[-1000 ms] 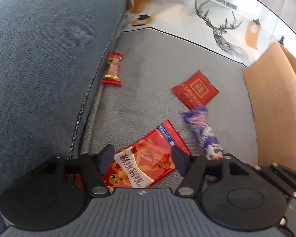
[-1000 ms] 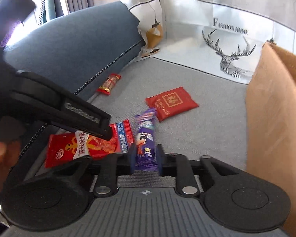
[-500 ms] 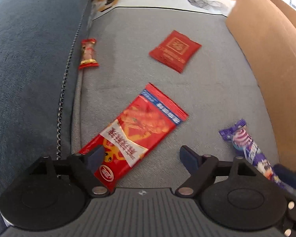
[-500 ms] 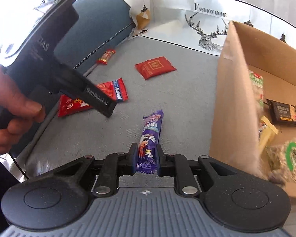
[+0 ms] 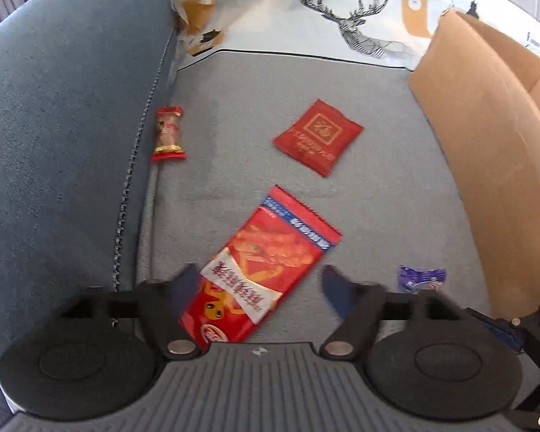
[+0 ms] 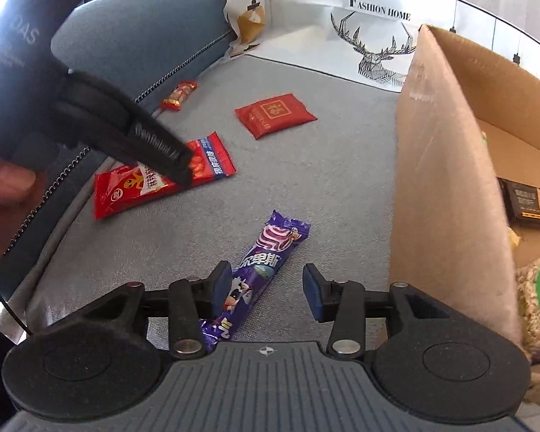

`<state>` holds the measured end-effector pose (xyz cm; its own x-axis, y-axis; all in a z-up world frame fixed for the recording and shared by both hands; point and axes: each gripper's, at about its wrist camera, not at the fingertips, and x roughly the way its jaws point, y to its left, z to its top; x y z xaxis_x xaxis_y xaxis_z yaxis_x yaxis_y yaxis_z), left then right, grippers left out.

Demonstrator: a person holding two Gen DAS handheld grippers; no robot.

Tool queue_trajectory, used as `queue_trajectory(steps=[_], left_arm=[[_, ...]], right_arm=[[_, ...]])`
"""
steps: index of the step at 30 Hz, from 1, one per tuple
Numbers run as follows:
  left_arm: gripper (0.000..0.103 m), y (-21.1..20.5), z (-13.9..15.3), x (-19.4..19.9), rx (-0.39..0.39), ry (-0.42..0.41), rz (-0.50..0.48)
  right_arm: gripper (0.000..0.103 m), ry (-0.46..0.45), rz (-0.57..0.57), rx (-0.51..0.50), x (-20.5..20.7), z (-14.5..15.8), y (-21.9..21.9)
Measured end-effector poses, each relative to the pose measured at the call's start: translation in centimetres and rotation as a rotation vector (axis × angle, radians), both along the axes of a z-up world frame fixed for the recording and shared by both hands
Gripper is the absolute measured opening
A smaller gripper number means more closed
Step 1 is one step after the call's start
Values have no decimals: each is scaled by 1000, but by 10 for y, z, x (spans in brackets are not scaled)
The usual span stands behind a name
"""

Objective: Organize snacks
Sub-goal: 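Grasp the purple candy bar on the sofa with the right tool, then grasp the red spicy strip pack with the left tool while the right tool holds the candy bar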

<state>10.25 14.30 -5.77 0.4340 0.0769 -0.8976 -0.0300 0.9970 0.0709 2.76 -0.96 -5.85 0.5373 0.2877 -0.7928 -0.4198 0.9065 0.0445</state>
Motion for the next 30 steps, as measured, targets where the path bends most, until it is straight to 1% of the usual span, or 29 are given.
queue_trajectory(steps=[4,6,9,11,12,13,14,15,16,17,18,20,21,23,24,25,26,27,28,29,30], left_arm=[[89,-5,-15,3,67,82,-41],[93,-8,-18,3,95,85,-65],[92,-4,-18,5,65,88,-54],[88,-3,-17,7,43,94,-48],[82,-3,-16,7,37,91,-50],[79,-4,-14,7,34,84,-51],[68,-5,-12,8,36,74,-52],[55,-6,-11,7,35,66,-49],[50,-5,-9,7,29,59,-40],[43,-5,-8,6,16,55,-33],[33,-4,-6,4,-2,51,-27],[24,0,-3,5,-65,42,-13],[24,3,-1,5,-111,40,1],[25,11,4,7,-200,24,43],[34,17,7,7,-225,3,77],[43,22,11,6,-233,-20,115],[60,27,12,6,-228,-36,148],[66,29,13,6,-217,-40,166],[68,28,12,7,-202,-34,169],[71,26,10,7,-185,-24,159],[78,22,9,8,-162,-14,143]], right_arm=[[47,18,1,-14,3,-7,3],[47,25,-3,-17,5,-10,3],[46,31,-8,-23,6,-12,3],[46,37,-6,-24,7,-14,3],[45,38,-4,-24,7,-14,3],[40,40,-2,-23,7,-14,3],[36,43,0,-22,7,-15,2],[27,47,1,-21,7,-15,2],[23,50,2,-18,8,-15,2],[22,48,3,-14,7,-15,2],[19,42,4,-9,7,-13,2],[18,31,7,3,5,-11,2],[18,28,7,6,5,-10,2],[18,30,9,13,6,-10,1],[19,36,9,14,6,-10,1],[19,44,8,15,6,-11,1],[19,49,6,17,6,-11,0],[19,48,6,16,6,-11,0],[20,46,7,15,6,-11,1],[20,45,8,15,6,-11,1],[22,47,9,16,7,-11,1]])
